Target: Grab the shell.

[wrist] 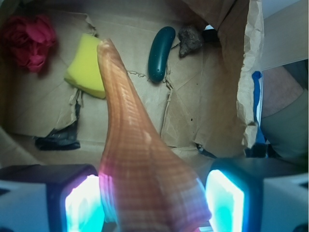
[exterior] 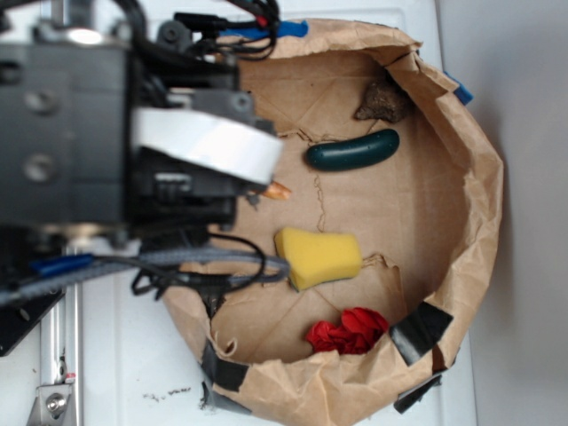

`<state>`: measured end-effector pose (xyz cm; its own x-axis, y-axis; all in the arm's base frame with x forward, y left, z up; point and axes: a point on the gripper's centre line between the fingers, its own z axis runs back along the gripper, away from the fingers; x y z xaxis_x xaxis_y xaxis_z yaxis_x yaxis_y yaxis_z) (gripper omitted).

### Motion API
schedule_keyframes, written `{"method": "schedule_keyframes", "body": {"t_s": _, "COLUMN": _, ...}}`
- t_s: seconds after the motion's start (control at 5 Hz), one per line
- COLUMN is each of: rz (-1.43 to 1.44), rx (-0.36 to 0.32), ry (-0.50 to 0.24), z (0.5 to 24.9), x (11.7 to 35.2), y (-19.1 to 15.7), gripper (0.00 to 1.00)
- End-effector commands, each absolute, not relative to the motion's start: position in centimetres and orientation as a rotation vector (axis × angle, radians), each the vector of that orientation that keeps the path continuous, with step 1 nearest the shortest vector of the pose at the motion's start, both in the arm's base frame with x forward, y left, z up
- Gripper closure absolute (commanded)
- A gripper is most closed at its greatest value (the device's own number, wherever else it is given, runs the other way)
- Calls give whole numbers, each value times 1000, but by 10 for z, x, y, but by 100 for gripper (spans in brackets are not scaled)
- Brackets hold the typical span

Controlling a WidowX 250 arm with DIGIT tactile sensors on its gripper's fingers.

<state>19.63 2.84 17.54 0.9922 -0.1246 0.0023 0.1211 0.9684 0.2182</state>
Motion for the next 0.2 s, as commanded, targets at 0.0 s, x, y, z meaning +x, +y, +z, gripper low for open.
{"method": "schedule_keyframes", "body": {"t_s": 0.0, "rz": -91, "rx": 261, "ry": -96, "z": 177, "x": 218, "y": 26, "gripper": 100}}
